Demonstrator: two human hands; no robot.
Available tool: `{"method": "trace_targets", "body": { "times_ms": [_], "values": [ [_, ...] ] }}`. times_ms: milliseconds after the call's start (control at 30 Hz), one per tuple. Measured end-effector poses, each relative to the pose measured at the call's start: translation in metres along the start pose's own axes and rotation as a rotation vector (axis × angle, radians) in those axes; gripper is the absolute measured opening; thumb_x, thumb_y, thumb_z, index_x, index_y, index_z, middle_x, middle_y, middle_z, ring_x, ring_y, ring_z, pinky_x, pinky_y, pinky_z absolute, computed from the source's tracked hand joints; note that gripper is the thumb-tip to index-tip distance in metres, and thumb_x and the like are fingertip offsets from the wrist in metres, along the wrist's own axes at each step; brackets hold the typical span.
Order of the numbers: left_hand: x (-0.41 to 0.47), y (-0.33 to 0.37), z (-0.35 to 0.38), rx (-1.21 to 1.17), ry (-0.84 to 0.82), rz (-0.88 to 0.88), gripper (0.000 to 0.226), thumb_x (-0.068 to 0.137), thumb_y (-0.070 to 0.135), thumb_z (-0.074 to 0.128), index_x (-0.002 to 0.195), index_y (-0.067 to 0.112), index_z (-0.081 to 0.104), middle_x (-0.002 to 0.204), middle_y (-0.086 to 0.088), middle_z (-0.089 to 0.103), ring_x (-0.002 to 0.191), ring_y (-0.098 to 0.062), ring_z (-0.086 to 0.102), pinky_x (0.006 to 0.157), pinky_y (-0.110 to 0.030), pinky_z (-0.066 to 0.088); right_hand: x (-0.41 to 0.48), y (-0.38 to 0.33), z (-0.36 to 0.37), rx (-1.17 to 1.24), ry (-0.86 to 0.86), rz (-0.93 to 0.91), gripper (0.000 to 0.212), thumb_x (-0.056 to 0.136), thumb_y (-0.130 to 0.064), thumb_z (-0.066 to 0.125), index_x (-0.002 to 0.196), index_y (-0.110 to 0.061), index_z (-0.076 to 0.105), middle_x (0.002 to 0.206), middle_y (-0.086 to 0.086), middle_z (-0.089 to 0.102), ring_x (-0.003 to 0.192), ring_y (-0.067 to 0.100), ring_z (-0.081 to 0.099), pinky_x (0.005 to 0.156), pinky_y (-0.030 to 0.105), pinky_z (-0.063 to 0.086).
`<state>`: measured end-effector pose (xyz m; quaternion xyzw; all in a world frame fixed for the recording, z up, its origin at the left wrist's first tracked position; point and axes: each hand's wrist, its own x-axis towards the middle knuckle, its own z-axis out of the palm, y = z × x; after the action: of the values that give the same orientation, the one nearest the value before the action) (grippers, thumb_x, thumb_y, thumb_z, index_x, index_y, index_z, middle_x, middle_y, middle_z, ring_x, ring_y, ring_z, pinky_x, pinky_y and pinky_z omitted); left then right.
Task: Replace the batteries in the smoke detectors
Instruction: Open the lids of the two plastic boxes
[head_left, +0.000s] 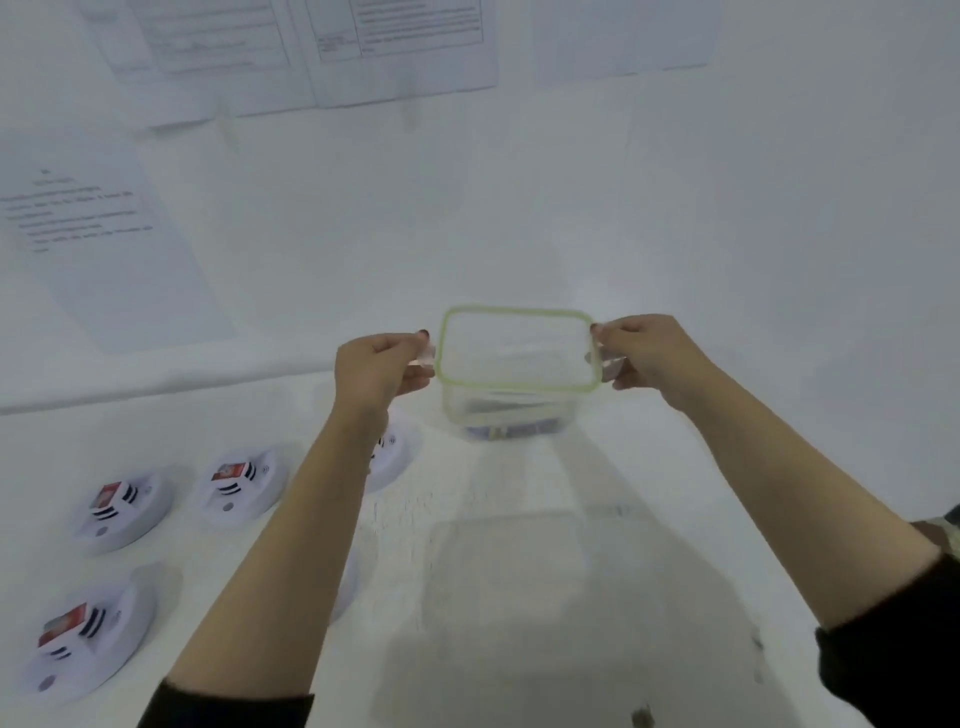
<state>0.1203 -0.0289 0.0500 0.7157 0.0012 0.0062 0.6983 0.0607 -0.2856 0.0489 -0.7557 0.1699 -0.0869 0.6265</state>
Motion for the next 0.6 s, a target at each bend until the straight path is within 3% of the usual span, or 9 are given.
{"method": "trace_targets", "body": {
  "times_ms": [100,200,300,367,433,500,600],
  "values": [
    [0.044,-0.004,0.015,-0.011,0.012,-0.118,0.013,0.085,0.003,0.068,0.072,0.004,0.065,0.074,-0.008,0.065,0.044,-0.008,0.064,0.048,-0.016,0.053,0.047,-0.002,0.009,0.025,-0.005,0.075,0.017,0.087,-0.002,0.06,0.103,0.002,0.06,0.075,0.01,0.06,0.056,0.018,0.056,0.042,0.017,0.047],
    [0.079,-0.018,0.028,-0.039,0.062,-0.218,0.013,0.085,0.001,0.068,0.074,0.002,0.061,0.065,-0.01,0.063,0.037,-0.008,0.061,0.042,-0.016,0.05,0.085,0.0,0.02,0.004,-0.023,0.132,0.007,0.086,0.004,0.059,0.092,0.002,0.057,0.071,0.011,0.054,0.057,0.017,0.052,0.047,0.021,0.045],
    [0.102,-0.033,0.036,-0.017,0.085,-0.293,0.015,0.086,-0.002,0.065,0.074,0.0,0.058,0.046,-0.006,0.061,0.034,-0.006,0.059,0.04,-0.016,0.05,0.109,0.009,0.03,-0.011,-0.071,0.213,0.014,0.088,0.003,0.057,0.075,0.0,0.055,0.069,0.012,0.052,0.057,0.018,0.052,0.051,0.023,0.046],
    [0.11,-0.043,0.037,0.04,0.098,-0.327,0.018,0.086,-0.006,0.062,0.07,0.001,0.057,0.042,-0.004,0.06,0.032,-0.004,0.057,0.04,-0.014,0.049,0.116,0.016,0.035,-0.058,-0.107,0.237,0.014,0.091,-0.006,0.058,0.078,-0.003,0.055,0.072,0.01,0.053,0.06,0.017,0.052,0.054,0.023,0.046],
    [0.111,-0.053,0.036,0.031,0.095,-0.331,0.02,0.086,-0.008,0.061,0.07,0.003,0.057,0.049,-0.006,0.062,0.033,-0.005,0.058,0.04,-0.014,0.05,0.118,0.025,0.038,-0.123,-0.14,0.246,0.011,0.091,-0.016,0.059,0.09,-0.005,0.058,0.082,0.008,0.056,0.068,0.018,0.053,0.062,0.026,0.046],
    [0.108,-0.061,0.035,0.008,0.066,-0.313,0.017,0.085,-0.006,0.063,0.073,0.005,0.058,0.071,-0.013,0.062,0.038,-0.009,0.061,0.042,-0.016,0.051,0.115,0.034,0.038,-0.137,-0.166,0.272,0.018,0.092,-0.022,0.059,0.099,-0.006,0.058,0.092,0.009,0.057,0.075,0.023,0.055,0.07,0.032,0.047],
    [0.088,-0.062,0.031,0.041,0.008,-0.352,0.008,0.088,0.006,0.066,0.083,0.004,0.06,0.081,-0.015,0.063,0.05,-0.017,0.064,0.042,-0.02,0.053,0.098,0.043,0.036,-0.158,-0.202,0.341,0.019,0.093,-0.022,0.056,0.1,-0.004,0.056,0.088,0.012,0.06,0.071,0.027,0.059,0.073,0.038,0.052]
  ]
}}
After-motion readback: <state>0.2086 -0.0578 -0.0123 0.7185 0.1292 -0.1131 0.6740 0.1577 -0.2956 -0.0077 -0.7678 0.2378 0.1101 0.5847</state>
